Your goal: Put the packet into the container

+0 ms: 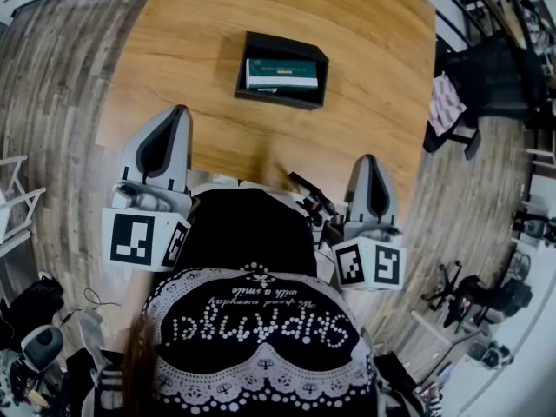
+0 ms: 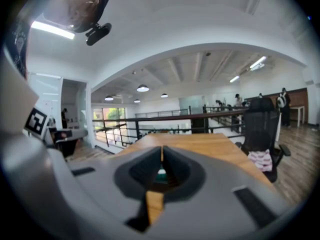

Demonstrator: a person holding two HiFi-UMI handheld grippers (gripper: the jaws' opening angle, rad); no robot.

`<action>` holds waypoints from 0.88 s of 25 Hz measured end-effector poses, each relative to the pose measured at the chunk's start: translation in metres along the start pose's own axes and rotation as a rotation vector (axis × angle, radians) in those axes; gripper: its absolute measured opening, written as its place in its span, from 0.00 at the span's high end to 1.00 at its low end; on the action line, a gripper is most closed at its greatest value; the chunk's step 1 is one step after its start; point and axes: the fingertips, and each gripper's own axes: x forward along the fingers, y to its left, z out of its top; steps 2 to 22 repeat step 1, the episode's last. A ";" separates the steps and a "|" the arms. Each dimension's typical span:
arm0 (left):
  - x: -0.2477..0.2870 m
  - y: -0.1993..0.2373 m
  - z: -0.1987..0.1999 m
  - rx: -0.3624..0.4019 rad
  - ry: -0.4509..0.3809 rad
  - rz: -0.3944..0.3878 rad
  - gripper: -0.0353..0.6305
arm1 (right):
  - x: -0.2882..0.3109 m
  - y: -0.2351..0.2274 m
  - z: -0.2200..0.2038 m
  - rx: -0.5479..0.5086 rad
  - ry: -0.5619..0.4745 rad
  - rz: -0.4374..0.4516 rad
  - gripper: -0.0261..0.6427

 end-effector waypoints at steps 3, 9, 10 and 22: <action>0.001 0.000 0.000 0.005 0.002 -0.004 0.90 | 0.001 0.000 -0.001 0.001 0.002 -0.002 0.91; 0.001 0.000 0.000 0.005 0.002 -0.004 0.90 | 0.001 0.000 -0.001 0.001 0.002 -0.002 0.91; 0.001 0.000 0.000 0.005 0.002 -0.004 0.90 | 0.001 0.000 -0.001 0.001 0.002 -0.002 0.91; 0.001 0.000 0.000 0.005 0.002 -0.004 0.90 | 0.001 0.000 -0.001 0.001 0.002 -0.002 0.91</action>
